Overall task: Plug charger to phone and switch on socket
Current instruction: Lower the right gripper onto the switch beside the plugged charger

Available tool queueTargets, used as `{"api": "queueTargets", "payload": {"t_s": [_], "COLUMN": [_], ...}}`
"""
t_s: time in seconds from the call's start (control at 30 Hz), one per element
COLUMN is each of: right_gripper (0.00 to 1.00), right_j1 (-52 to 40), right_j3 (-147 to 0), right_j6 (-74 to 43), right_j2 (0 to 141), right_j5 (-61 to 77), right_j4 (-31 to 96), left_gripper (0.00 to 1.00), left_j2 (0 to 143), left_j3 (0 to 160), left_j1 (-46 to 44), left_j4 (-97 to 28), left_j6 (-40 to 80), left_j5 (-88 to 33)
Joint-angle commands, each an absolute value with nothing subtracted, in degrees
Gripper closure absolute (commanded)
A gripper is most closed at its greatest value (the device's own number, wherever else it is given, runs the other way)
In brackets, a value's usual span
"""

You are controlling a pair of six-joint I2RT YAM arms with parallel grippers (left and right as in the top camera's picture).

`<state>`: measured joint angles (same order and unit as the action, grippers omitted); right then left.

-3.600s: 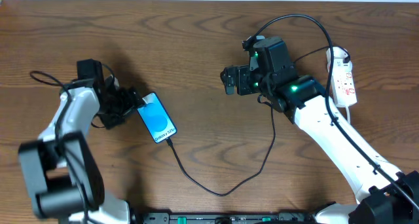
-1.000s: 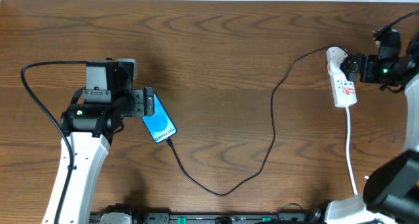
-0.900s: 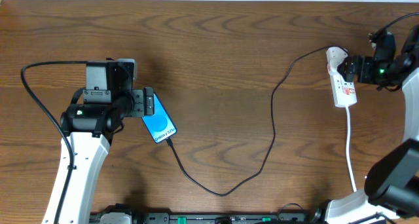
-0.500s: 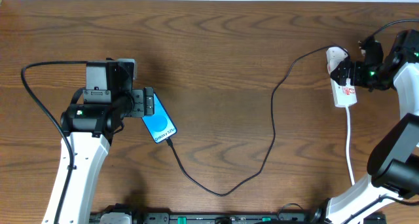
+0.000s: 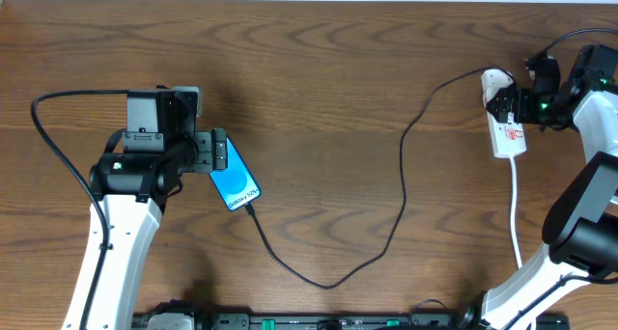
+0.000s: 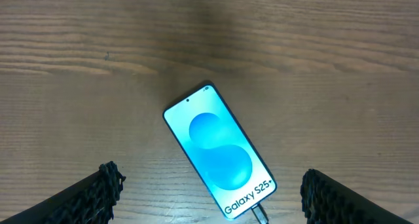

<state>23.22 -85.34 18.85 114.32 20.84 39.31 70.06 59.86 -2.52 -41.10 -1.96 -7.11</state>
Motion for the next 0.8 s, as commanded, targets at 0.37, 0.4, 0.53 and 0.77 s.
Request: {"api": "queueTargets", "payload": {"t_s": [0.37,0.4,0.53,0.77], "right_gripper": [0.01,0.01,0.01,0.01], "right_j1": [23.11,23.03,22.79,22.70], "right_j3": [-85.56,-85.56,-85.49,-85.47], "right_j6": [19.79,19.77,19.81,19.79], "right_j2": [115.90,116.03,116.29,116.84], "right_j5": [24.64,24.84,24.80,24.84], "right_j4": [38.06,38.06,38.04,38.09], "left_gripper": [0.11,0.10,0.11,0.10], "left_j2": [69.67,69.67,69.67,69.67], "left_j3": [59.86,59.86,59.86,59.86], "left_j1": [-2.70,-2.70,-2.70,-2.70], "left_j4": [-41.12,-41.12,-41.12,-41.12], "left_j6": [-2.76,-2.76,-2.76,-2.76], "left_j5": [-6.37,-6.35,-6.35,-6.35]}}
